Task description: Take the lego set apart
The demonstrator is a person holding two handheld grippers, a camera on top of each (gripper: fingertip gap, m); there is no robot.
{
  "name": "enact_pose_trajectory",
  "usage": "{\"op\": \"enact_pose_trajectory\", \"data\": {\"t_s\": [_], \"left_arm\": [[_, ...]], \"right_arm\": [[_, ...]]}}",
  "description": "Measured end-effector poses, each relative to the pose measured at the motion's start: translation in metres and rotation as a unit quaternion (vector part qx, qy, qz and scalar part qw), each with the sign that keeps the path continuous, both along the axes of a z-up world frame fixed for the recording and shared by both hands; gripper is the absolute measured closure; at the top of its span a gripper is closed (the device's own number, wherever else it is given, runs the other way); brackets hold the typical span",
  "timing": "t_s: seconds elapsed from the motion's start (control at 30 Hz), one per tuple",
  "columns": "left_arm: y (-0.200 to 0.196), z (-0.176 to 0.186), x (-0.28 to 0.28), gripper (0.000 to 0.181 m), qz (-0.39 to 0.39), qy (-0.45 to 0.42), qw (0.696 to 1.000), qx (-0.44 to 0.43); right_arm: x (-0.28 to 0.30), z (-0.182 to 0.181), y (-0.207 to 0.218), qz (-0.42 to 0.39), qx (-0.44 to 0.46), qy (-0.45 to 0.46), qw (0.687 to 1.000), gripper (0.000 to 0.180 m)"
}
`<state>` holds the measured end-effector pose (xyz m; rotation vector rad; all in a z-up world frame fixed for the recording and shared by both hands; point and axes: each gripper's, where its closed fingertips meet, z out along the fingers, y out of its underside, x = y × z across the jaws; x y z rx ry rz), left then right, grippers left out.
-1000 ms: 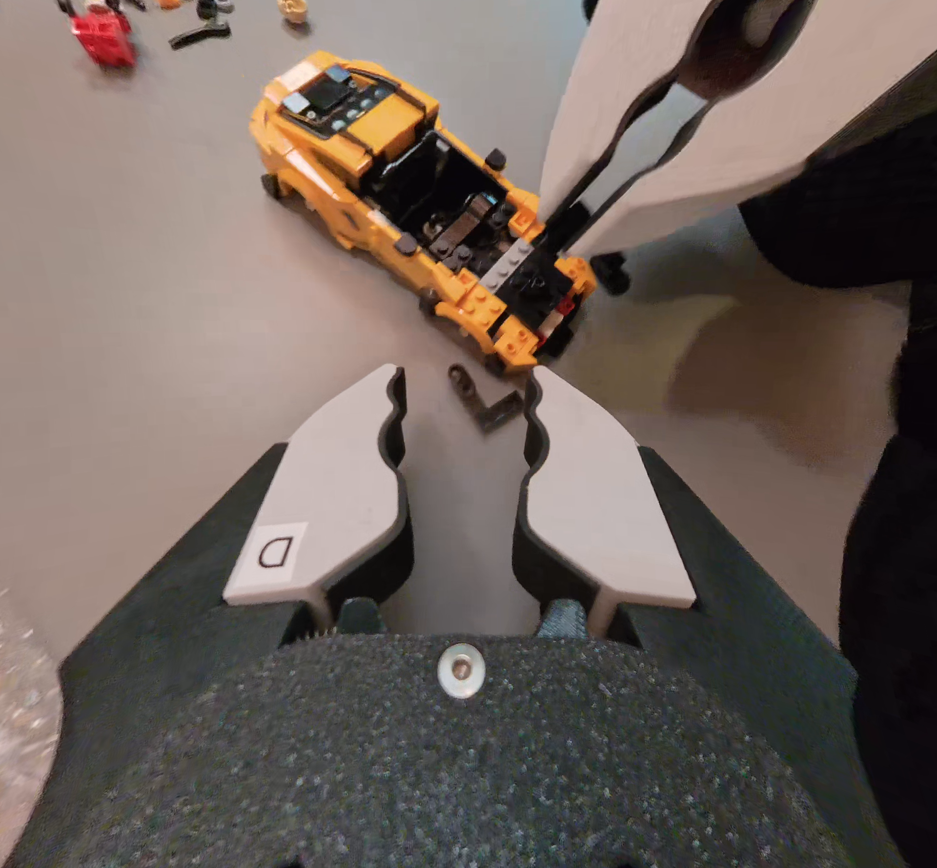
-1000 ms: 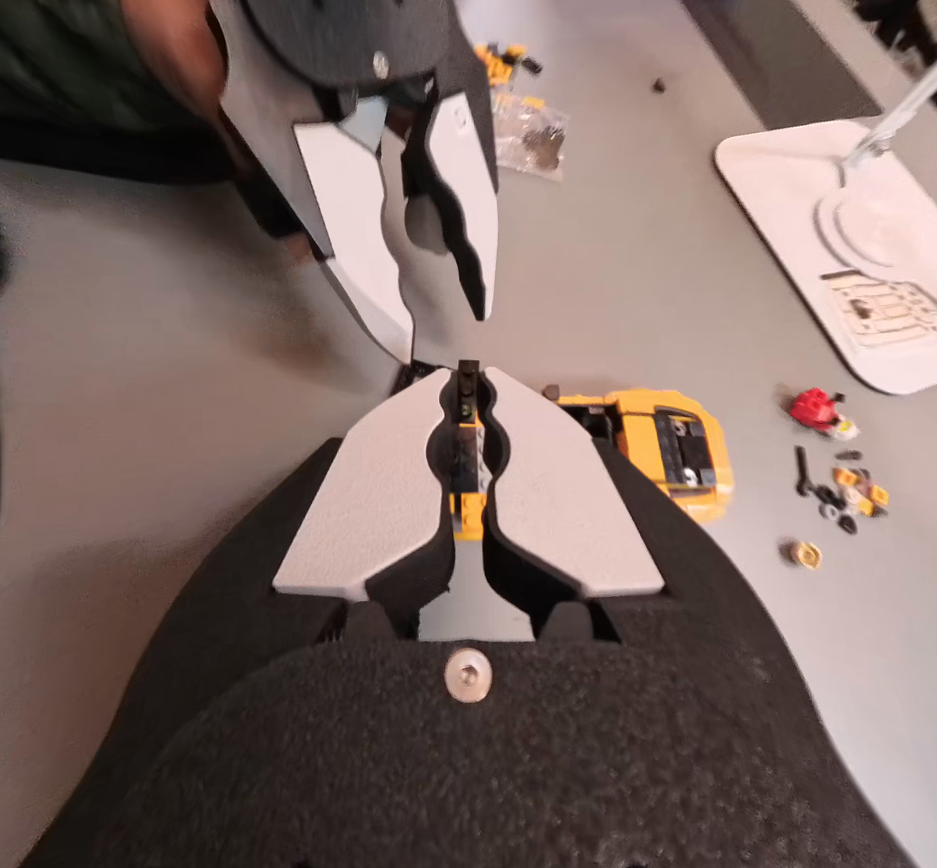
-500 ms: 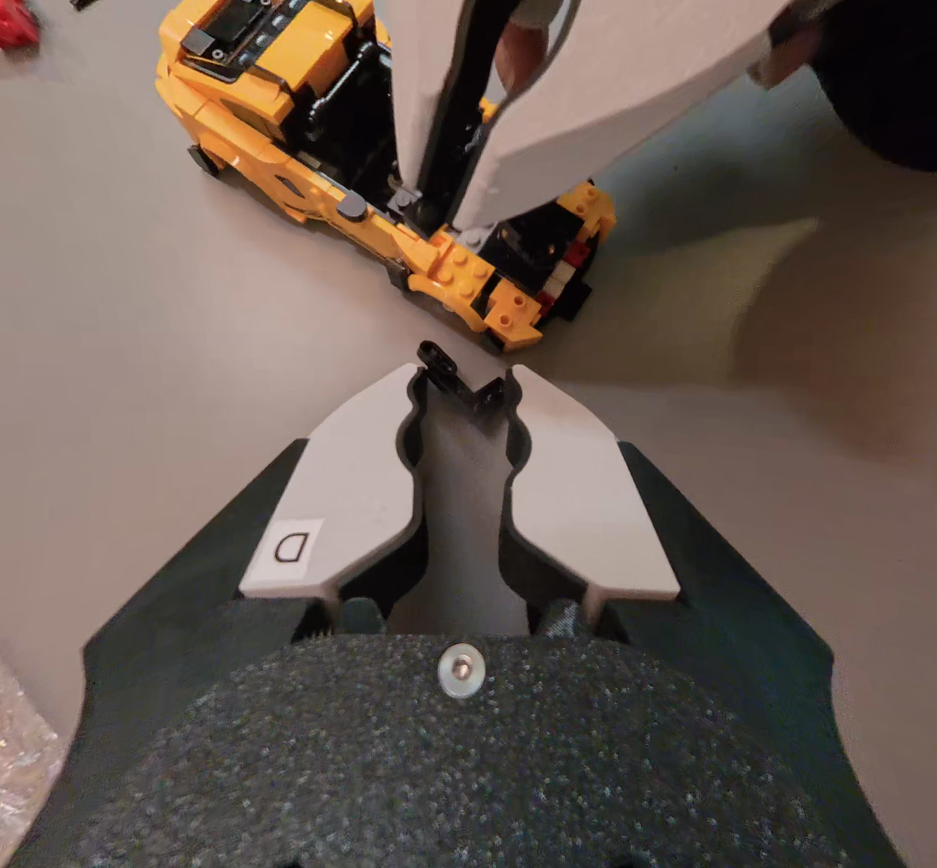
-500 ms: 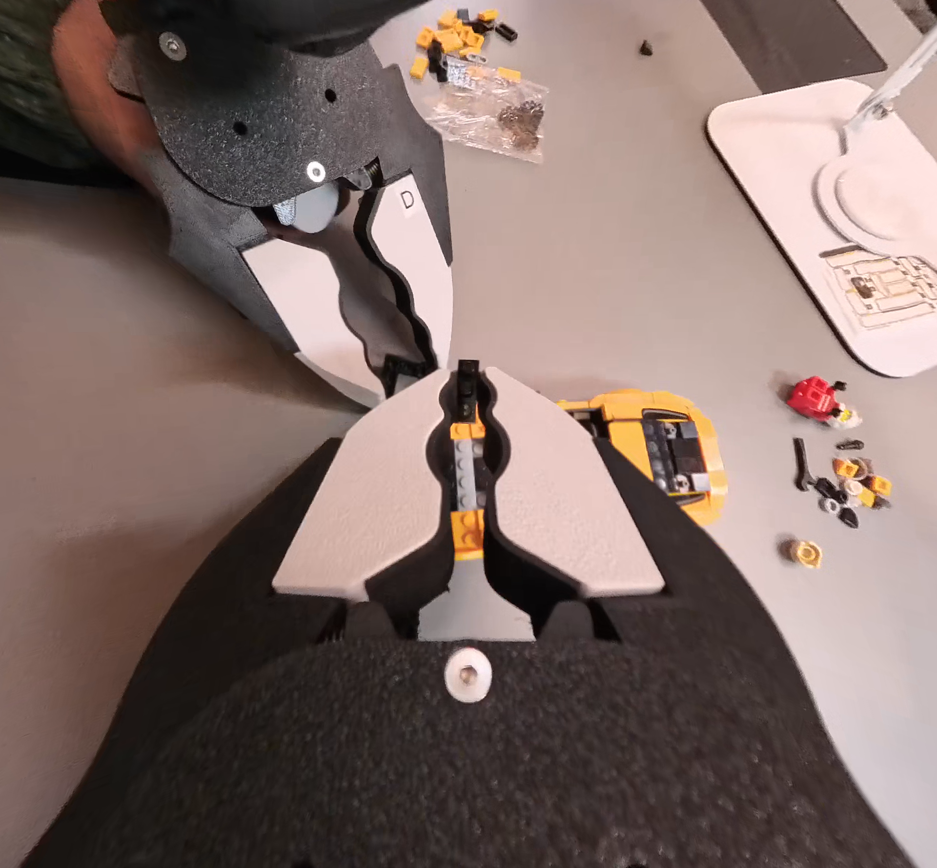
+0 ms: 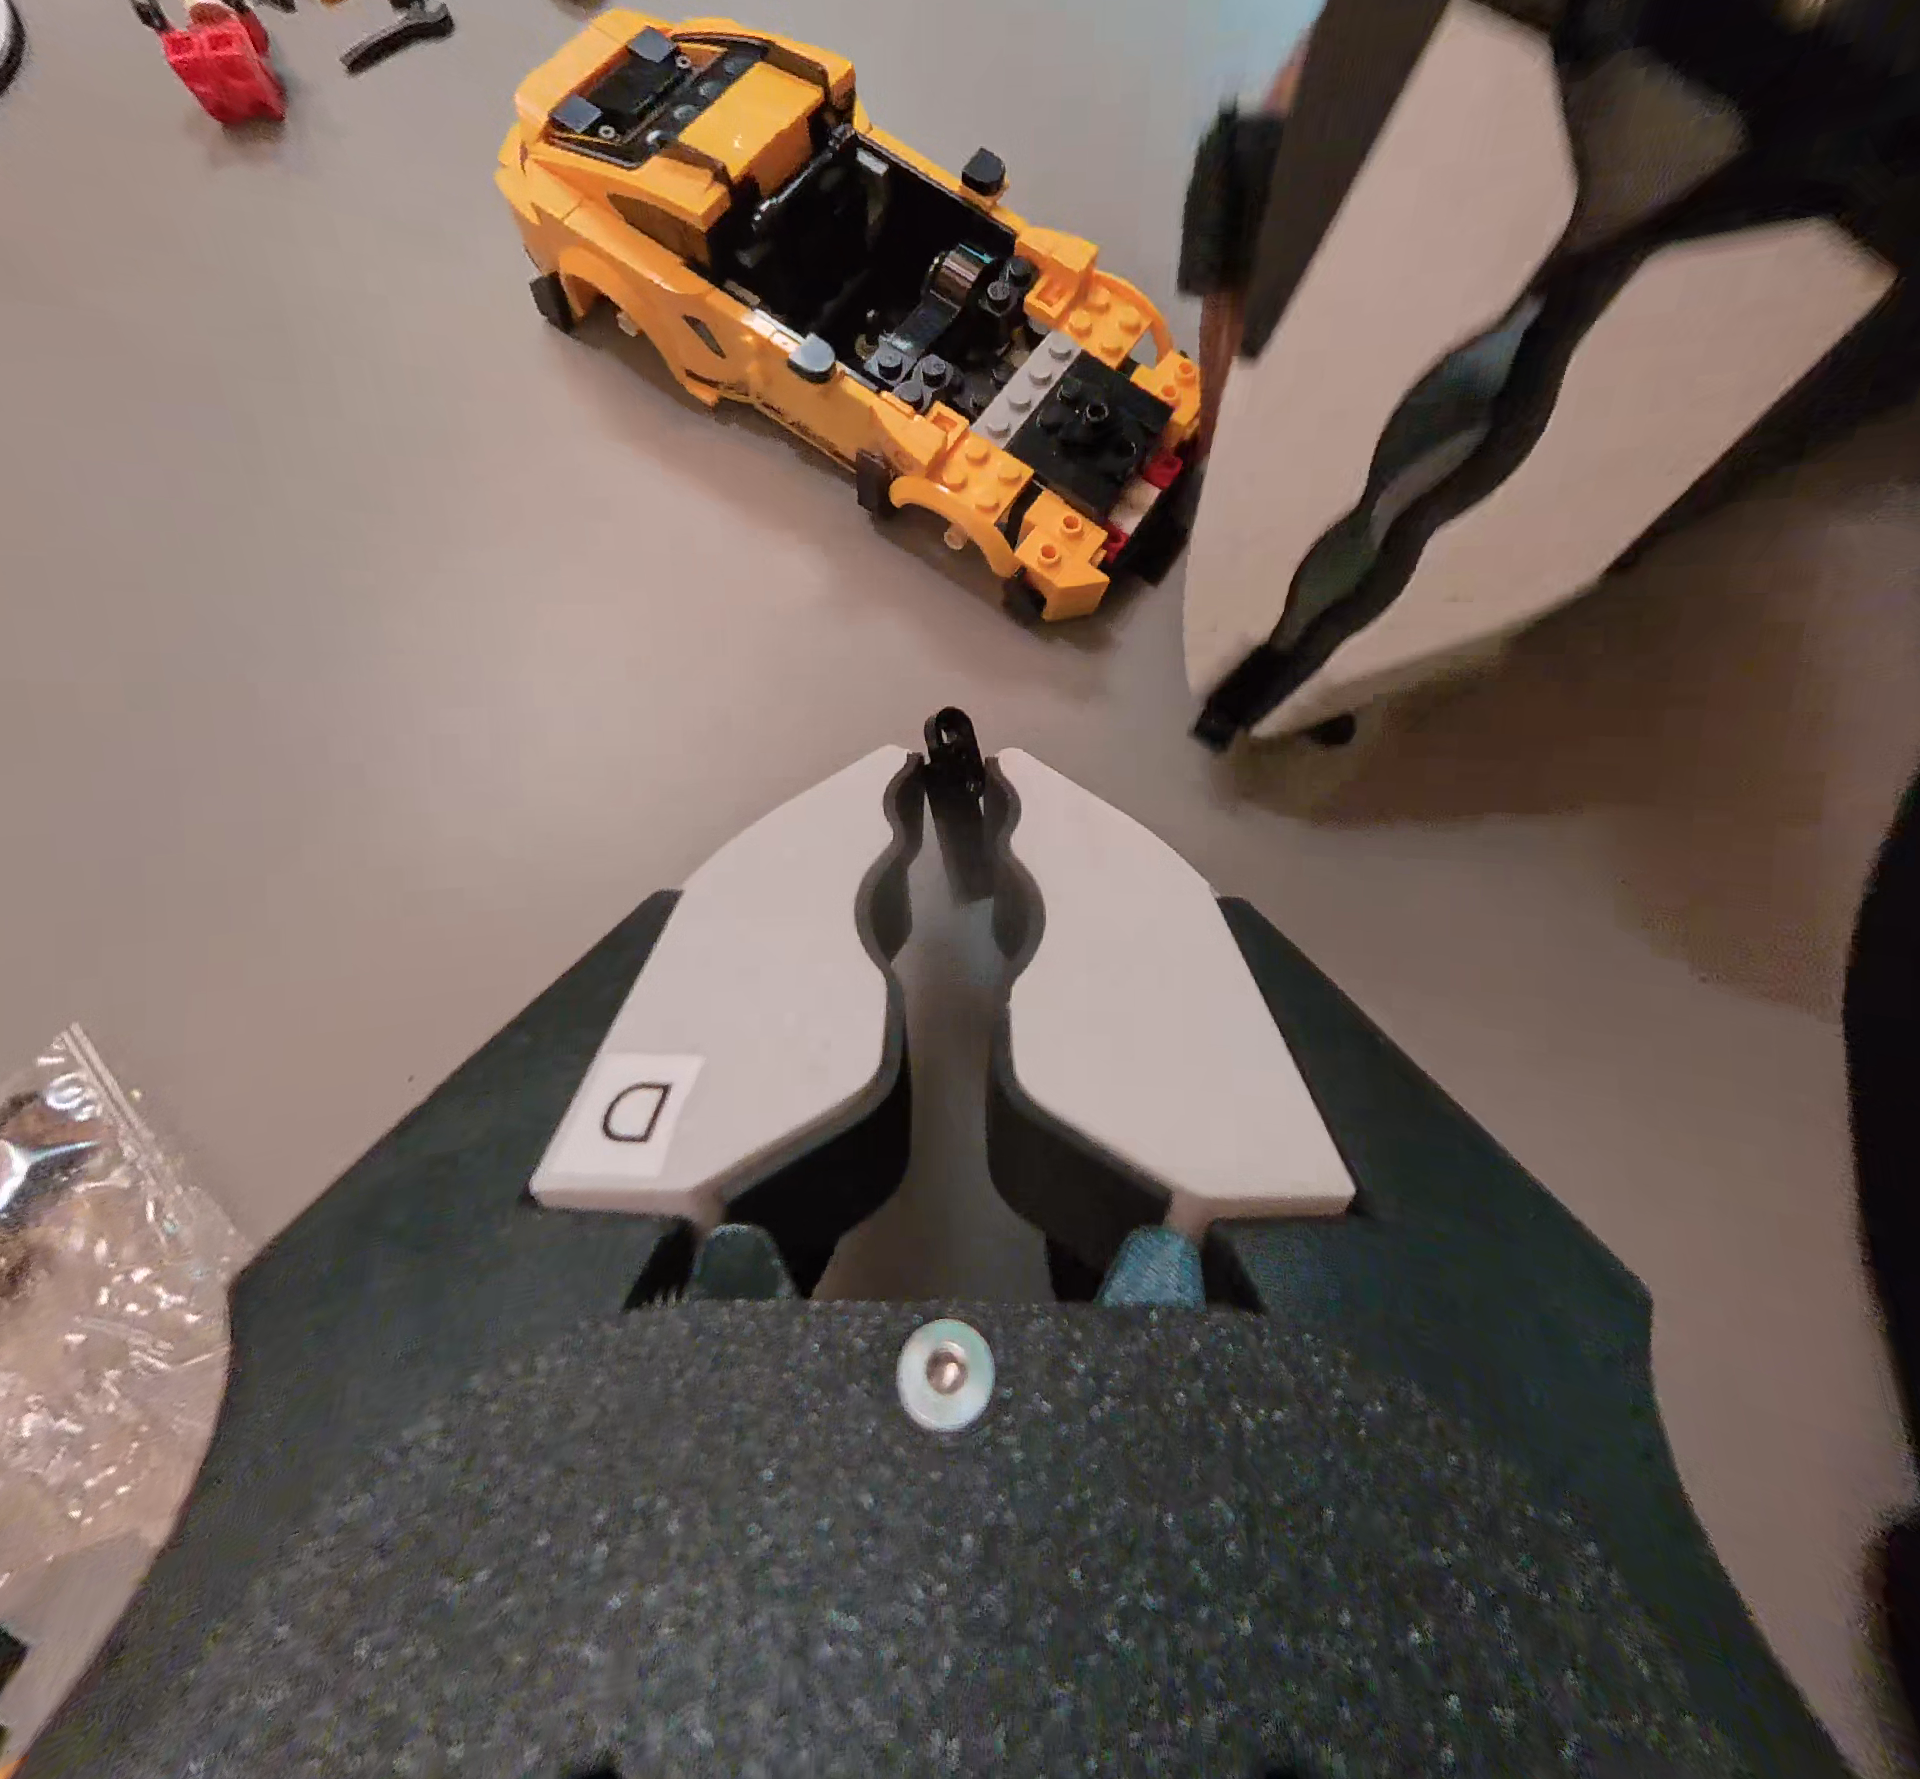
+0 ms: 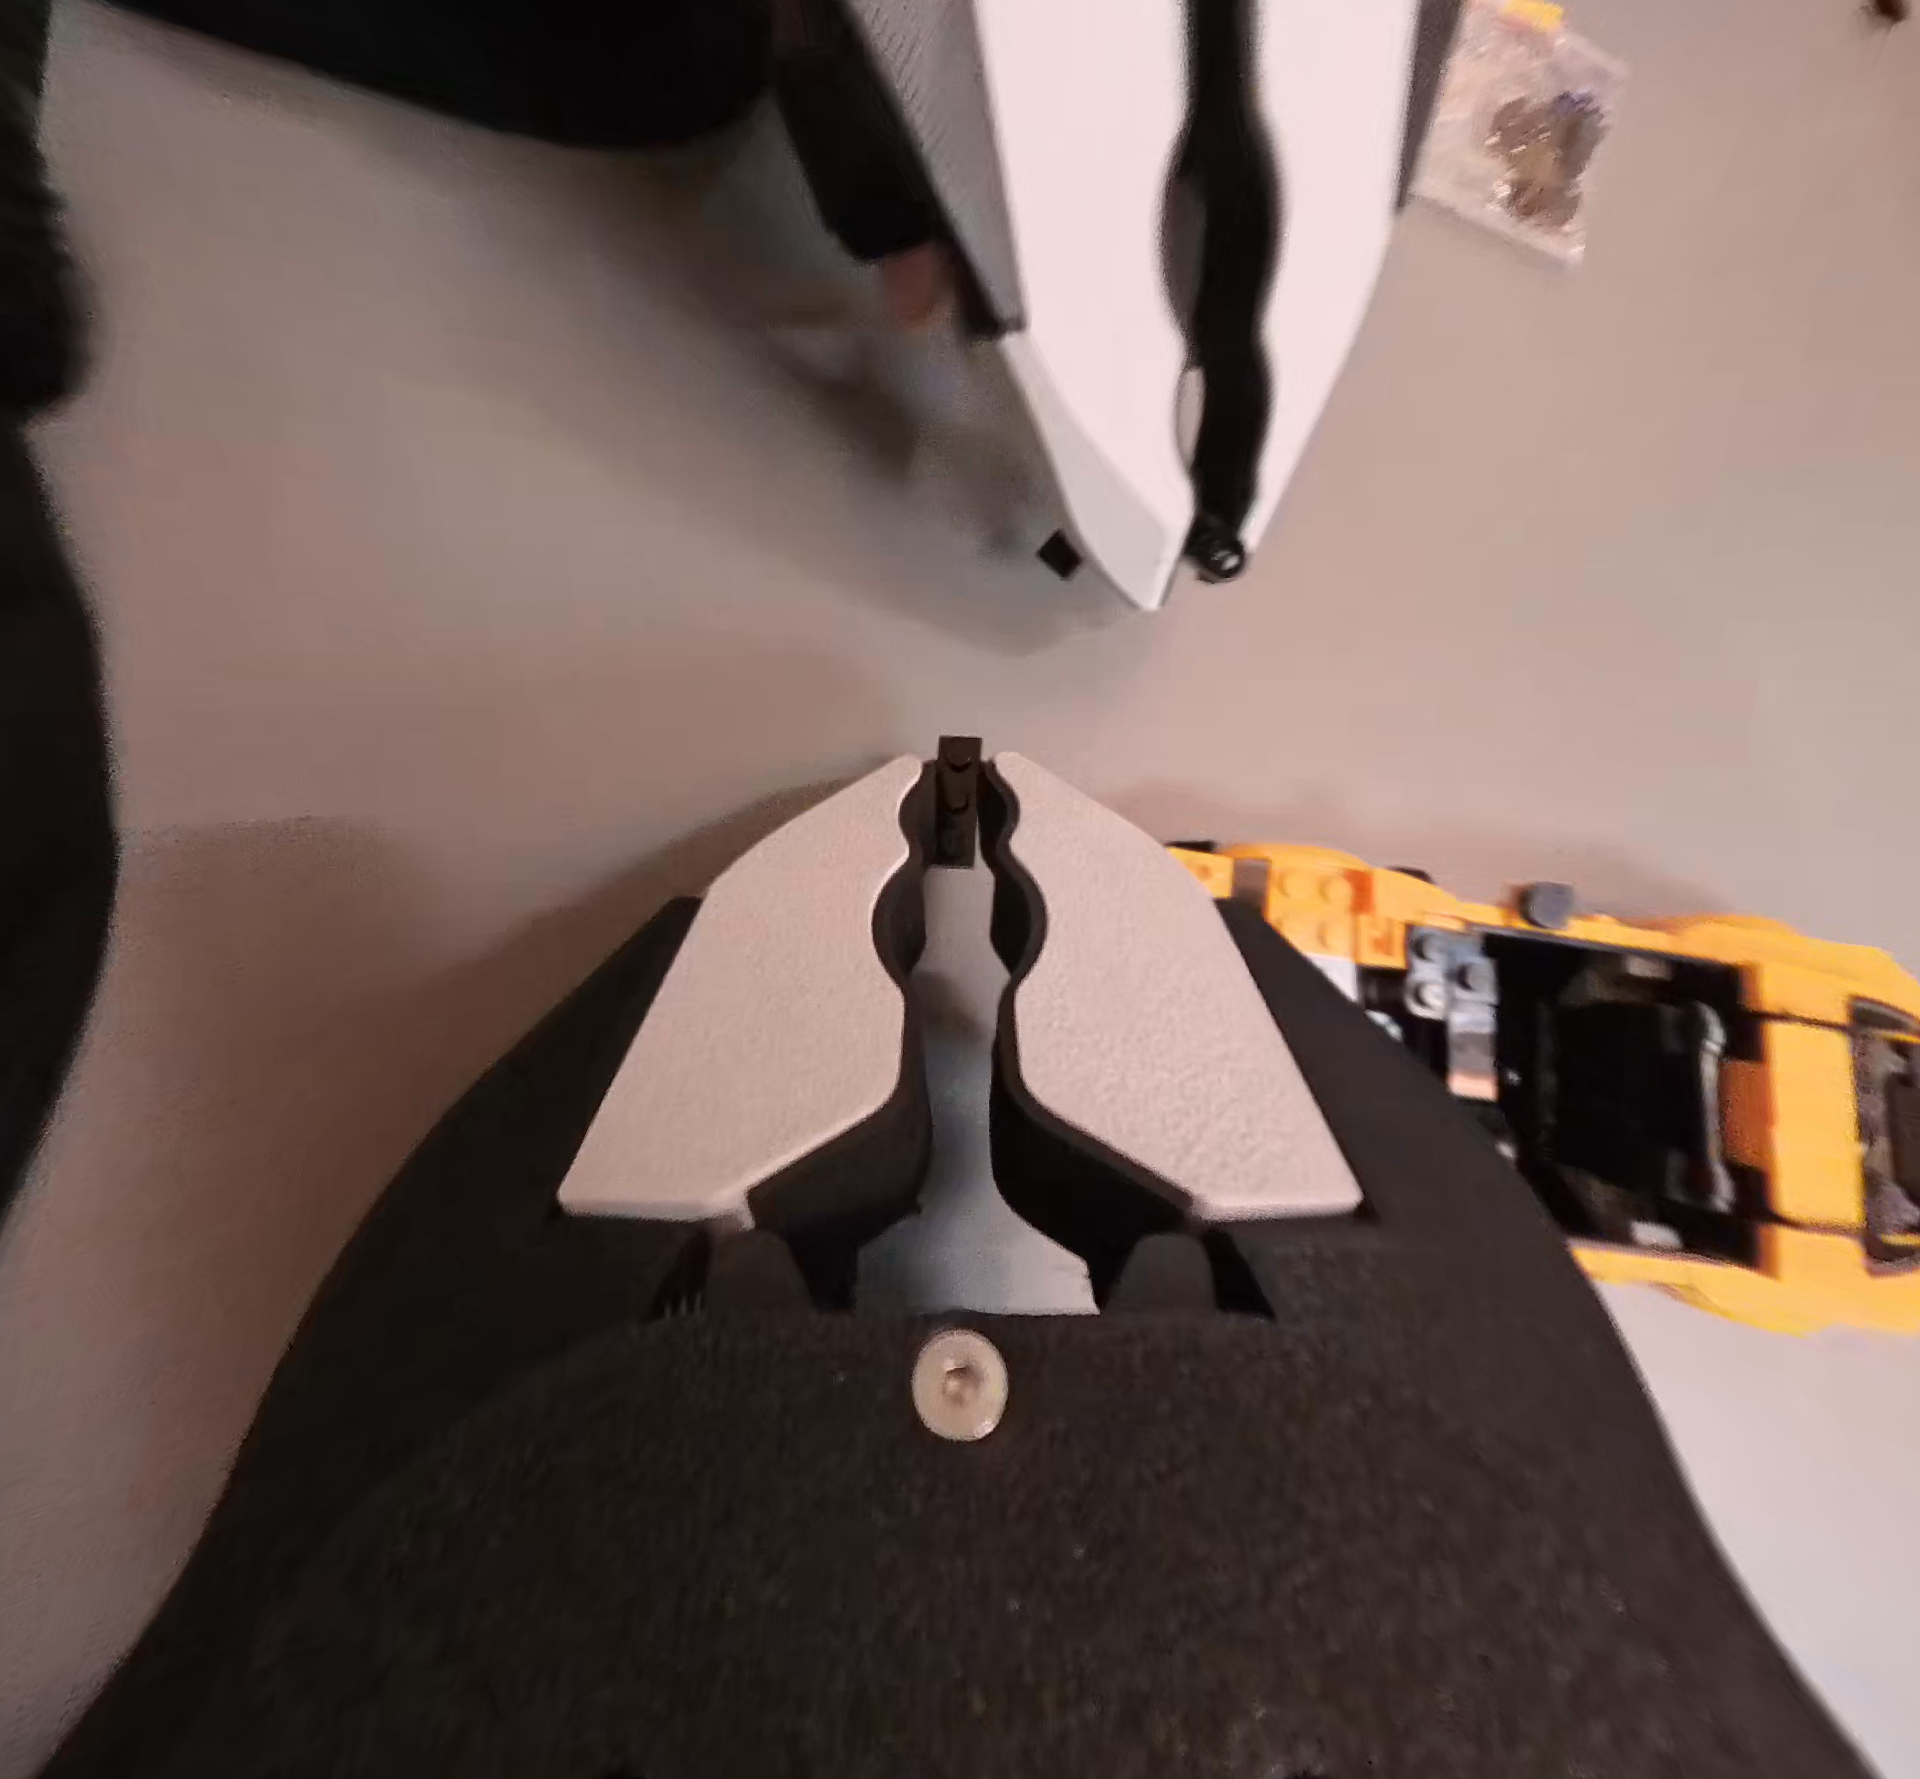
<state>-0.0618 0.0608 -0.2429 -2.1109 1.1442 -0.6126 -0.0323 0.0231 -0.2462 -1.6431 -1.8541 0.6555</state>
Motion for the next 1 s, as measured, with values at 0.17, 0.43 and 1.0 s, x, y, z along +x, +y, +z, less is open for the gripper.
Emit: {"op": "enact_pose_trajectory", "data": {"t_s": [0.17, 0.43, 1.0], "left_arm": [[-0.005, 0.001, 0.003, 0.171, -0.016, -0.011, 1.000, -0.001], [-0.010, 0.006, 0.010, 0.171, -0.028, -0.036, 0.999, -0.003], [-0.022, 0.039, 0.033, 0.171, -0.096, -0.071, 0.985, 0.127]], "right_arm": [[-0.004, -0.018, -0.006, 0.005, 0.046, -0.034, 0.998, 0.164], [-0.006, 0.015, 0.006, -0.027, 0.001, 0.031, 0.999, 0.160], [-0.009, 0.061, 0.010, -0.050, -0.219, 0.187, 0.956, 0.165]]}}
